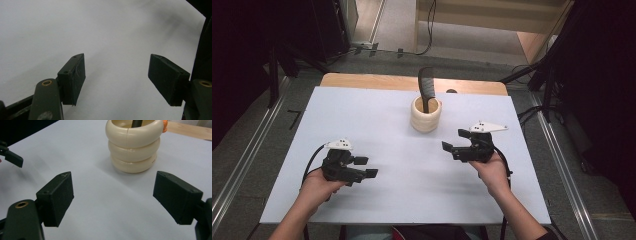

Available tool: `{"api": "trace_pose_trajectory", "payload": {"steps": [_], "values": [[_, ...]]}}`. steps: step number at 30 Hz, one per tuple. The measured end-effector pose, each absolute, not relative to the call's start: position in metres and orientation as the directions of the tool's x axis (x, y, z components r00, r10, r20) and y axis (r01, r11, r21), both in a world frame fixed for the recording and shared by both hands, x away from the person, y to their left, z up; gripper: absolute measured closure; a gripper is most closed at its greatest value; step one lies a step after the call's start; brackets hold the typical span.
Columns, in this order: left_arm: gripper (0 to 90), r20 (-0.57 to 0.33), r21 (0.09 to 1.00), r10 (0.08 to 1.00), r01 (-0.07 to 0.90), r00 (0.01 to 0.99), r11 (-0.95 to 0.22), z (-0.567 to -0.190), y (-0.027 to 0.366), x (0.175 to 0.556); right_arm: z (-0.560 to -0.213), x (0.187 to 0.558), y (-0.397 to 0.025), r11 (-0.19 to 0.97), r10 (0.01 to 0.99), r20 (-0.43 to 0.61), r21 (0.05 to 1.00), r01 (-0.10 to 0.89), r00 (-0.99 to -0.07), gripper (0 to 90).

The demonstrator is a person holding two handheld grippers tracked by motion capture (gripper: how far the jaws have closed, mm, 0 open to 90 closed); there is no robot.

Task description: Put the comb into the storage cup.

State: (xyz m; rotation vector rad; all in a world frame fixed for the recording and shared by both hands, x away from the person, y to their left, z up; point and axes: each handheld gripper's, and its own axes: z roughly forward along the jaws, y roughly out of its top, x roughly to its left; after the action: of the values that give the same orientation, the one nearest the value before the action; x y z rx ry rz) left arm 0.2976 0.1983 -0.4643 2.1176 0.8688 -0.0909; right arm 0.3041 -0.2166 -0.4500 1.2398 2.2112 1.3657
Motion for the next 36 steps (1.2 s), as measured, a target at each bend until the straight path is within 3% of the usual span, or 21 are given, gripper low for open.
{"api": "trace_pose_trajectory", "payload": {"steps": [36], "values": [[30.4,-0.334,0.681,0.556,0.603,0.761,-0.416,-0.464,0.209,0.285,-0.474,0.252,-0.249,0.222,0.766,0.223,0.788,0.574,-0.603,15.0]]}}
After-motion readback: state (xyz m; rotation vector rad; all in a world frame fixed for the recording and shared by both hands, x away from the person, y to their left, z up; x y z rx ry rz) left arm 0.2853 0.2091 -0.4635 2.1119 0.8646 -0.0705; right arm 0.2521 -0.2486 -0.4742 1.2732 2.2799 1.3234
